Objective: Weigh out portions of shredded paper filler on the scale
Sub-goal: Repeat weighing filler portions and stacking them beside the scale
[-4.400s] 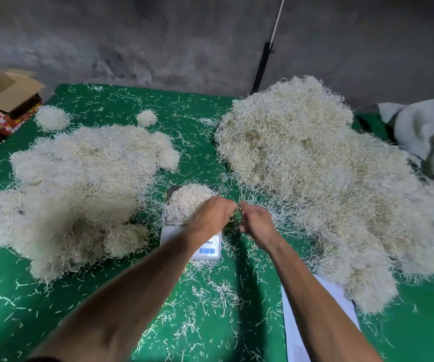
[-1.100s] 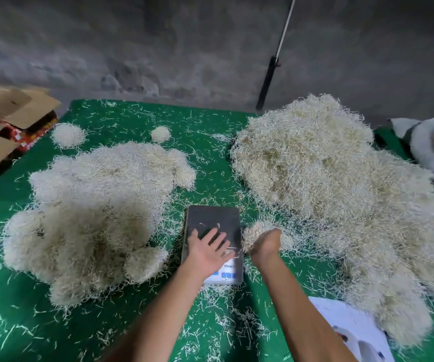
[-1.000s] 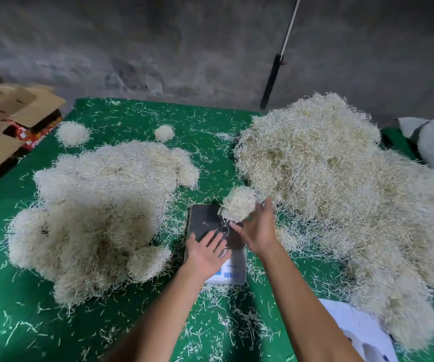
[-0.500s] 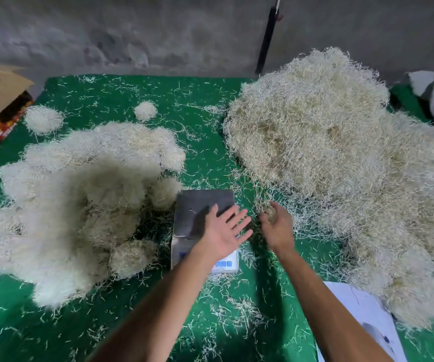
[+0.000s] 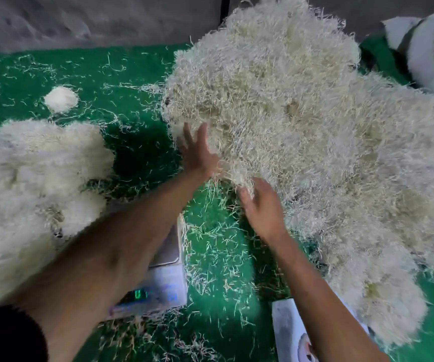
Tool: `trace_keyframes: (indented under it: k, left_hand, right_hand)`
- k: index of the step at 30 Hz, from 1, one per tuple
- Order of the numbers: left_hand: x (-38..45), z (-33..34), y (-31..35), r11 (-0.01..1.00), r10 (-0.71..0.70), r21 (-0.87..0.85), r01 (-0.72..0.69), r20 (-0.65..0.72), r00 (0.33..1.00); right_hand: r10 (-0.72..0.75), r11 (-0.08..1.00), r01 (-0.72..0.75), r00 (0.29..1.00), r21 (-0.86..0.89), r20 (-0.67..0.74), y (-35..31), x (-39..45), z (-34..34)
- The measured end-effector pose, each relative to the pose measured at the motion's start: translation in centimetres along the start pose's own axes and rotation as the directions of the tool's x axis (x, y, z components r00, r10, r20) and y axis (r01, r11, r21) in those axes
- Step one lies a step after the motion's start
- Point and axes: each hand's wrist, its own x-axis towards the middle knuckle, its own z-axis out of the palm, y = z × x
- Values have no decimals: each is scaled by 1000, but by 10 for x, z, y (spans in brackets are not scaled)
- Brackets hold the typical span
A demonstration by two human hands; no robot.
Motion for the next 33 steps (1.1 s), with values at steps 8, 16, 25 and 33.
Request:
trace_keyframes:
  k: [8,16,25,33]
  left_hand:
    - [-57,23,-9,998,54,-33,-50,132,990]
    - [-228,31,-33,832,-187,-371,411,510,839]
    - [-270,-11,-46,697,-435,-449,559,354,827]
    - [-275,-69,-34,417,-394,-621,664,535,747]
  right_hand:
    - [-148,987,149,989,66,-13,-18,51,12]
    - [127,961,-49,952,-271,278,14,-10,63]
    - [417,867,-443,895,227,158,-15,-164,59]
    - [350,770,-331,934,546,72,-92,-186,10]
